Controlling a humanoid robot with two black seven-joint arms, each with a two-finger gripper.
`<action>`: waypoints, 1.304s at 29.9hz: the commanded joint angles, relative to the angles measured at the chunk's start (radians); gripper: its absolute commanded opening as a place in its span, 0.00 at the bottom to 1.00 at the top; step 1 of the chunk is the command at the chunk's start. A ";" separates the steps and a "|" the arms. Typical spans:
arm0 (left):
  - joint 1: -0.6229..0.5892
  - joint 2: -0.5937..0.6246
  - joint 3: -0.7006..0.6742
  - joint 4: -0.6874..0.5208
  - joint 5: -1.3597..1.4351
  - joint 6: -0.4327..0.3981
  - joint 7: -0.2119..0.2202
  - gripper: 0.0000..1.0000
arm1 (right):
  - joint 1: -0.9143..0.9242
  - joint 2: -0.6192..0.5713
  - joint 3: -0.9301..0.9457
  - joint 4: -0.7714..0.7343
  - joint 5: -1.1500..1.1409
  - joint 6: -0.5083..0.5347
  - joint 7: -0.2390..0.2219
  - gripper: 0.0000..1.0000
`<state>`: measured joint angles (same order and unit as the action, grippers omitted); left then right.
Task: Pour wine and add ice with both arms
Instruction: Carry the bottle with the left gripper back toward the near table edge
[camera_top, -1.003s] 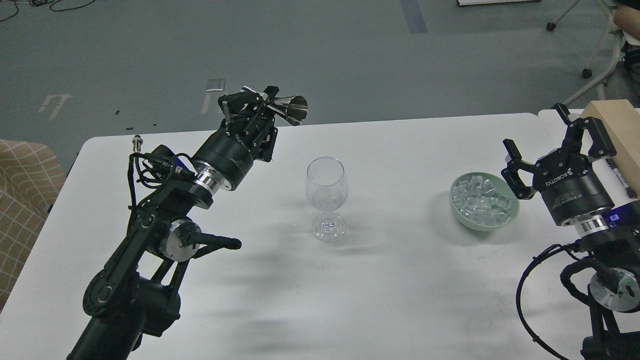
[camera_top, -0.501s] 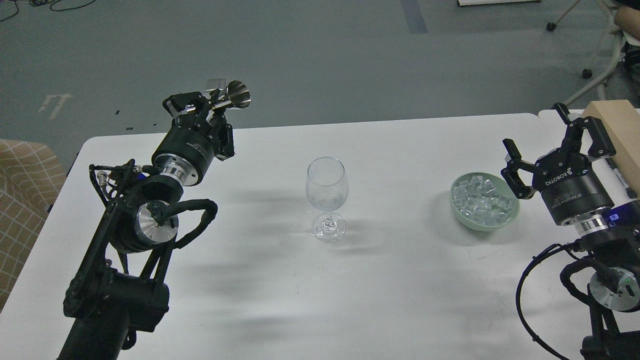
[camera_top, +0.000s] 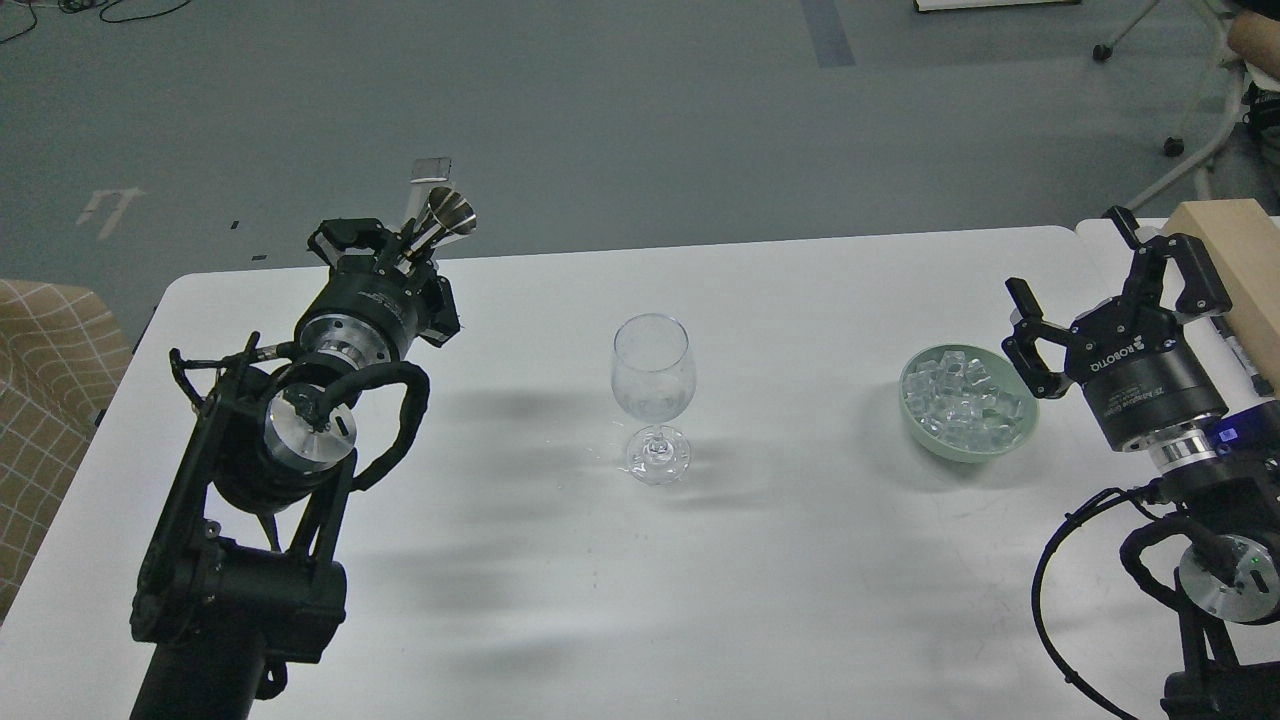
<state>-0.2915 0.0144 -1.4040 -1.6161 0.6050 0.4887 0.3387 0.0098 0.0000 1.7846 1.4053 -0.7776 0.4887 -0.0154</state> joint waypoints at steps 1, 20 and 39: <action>0.000 -0.014 -0.047 -0.001 -0.036 0.000 -0.010 0.05 | -0.001 0.000 -0.001 -0.006 0.000 0.000 0.000 1.00; 0.044 -0.014 -0.383 0.005 -0.375 0.000 -0.268 0.07 | -0.001 0.000 -0.002 -0.011 0.000 0.000 0.000 1.00; 0.180 -0.014 -0.294 0.022 -0.402 0.000 -0.302 0.09 | -0.002 0.000 -0.004 -0.009 0.000 0.000 0.000 1.00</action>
<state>-0.1219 0.0000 -1.7245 -1.6029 0.2051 0.4888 0.0370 0.0061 0.0000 1.7809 1.3976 -0.7778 0.4887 -0.0153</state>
